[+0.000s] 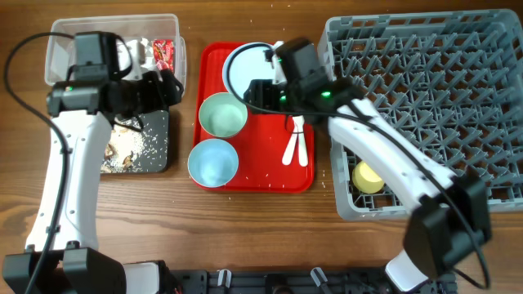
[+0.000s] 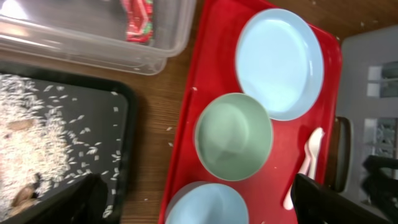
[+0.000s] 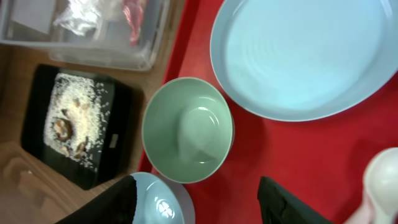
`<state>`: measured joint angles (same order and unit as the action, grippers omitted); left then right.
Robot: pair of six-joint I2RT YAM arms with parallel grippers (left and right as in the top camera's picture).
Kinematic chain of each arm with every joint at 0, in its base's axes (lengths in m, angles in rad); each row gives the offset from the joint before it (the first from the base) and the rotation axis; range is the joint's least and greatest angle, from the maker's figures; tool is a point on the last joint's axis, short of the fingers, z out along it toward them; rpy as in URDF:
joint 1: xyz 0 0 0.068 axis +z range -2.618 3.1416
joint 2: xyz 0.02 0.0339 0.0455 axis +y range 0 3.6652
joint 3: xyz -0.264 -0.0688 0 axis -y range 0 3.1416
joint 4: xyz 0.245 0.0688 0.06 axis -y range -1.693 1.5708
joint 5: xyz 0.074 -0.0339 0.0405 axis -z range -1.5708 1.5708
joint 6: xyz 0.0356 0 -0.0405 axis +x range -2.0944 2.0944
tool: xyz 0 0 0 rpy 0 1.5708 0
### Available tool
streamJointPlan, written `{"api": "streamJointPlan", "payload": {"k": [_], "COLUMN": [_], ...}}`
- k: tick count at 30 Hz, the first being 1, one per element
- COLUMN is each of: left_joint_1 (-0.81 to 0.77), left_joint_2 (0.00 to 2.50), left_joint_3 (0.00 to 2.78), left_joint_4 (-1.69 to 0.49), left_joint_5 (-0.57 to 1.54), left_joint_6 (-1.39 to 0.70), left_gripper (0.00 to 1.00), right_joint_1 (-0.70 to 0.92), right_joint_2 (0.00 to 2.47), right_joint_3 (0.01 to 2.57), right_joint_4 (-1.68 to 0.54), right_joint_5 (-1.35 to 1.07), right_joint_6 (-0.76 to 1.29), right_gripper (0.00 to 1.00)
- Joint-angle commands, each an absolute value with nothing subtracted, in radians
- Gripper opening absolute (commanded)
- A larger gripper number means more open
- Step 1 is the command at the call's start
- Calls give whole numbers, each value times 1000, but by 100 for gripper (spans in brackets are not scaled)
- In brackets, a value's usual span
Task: Sort waste into correct bins and load items into the dishwasher rack
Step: 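Reach the right gripper to the green bowl and grasp its rim, then carry the green bowl with the right gripper into the dish rack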
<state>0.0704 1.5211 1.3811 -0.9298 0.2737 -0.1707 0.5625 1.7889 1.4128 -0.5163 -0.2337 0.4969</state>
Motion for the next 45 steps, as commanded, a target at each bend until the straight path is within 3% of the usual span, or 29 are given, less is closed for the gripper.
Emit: {"api": "streamJointPlan", "payload": {"k": [1,14,21,23,24,31,38,45], "left_joint_1": [89,89,89,89,89,89,89,89], "left_joint_2": [1519,1519,1518,1519,1519,1518,1519,1519], "left_joint_3": [1395,1395,1395,1395,1395,1395,1395,1395], "left_joint_4": [-937,-937,-937,-937,-937,-937,-937,-937], "left_joint_5": [263,253,253,253,253,253,253,253], "left_joint_6": [-164,-165,-165,-165,-165,-165,-165,-165], "left_gripper": [99,100,100,100,100,100,100,100], "right_joint_1": [579,588,622,629,629,588,460,423], "right_joint_2": [1884,2065,2103,2104,2104,2029,1753,1563], "right_joint_3": [1428,1428,1428,1428,1428,1429,1429,1429], "right_joint_4": [-489,-387,-348,-352,-357,-404,-482,-445], "right_joint_5": [-201,-215,-237,-234,-234,-194,45,845], "right_joint_6": [560,667,682,682,680,680,558,324], "right_gripper": [59,34,26,17,4,4,4,4]}}
